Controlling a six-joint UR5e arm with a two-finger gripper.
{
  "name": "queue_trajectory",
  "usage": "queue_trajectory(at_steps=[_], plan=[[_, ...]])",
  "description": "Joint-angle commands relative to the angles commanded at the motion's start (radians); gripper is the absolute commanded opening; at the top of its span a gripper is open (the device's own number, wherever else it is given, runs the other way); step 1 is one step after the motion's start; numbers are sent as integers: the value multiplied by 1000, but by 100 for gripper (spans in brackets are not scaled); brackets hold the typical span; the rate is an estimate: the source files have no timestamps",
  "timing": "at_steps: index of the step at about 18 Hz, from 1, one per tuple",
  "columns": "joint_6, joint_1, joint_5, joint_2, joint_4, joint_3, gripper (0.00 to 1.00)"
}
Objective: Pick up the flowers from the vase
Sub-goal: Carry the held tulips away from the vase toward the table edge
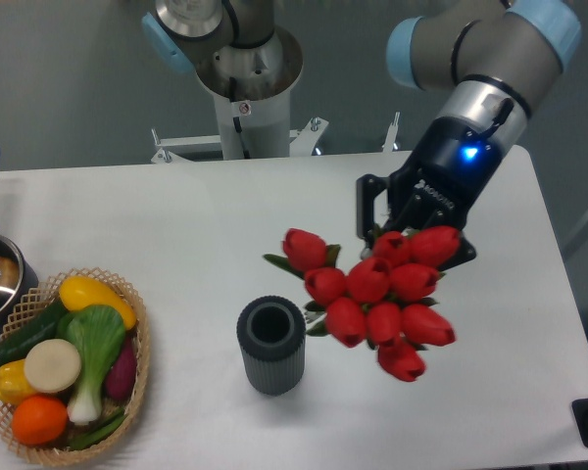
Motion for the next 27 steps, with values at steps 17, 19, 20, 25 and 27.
queue_trajectory(at_steps=[17,19,20,25,27], plan=[[398,143,699,-5,-8,-87,0],[401,146,765,-17,-8,-91,0],[401,147,779,-23,-6,-88,0],[427,138,954,-48,-26,-65,0],[448,130,991,-55,-52,-55,0]])
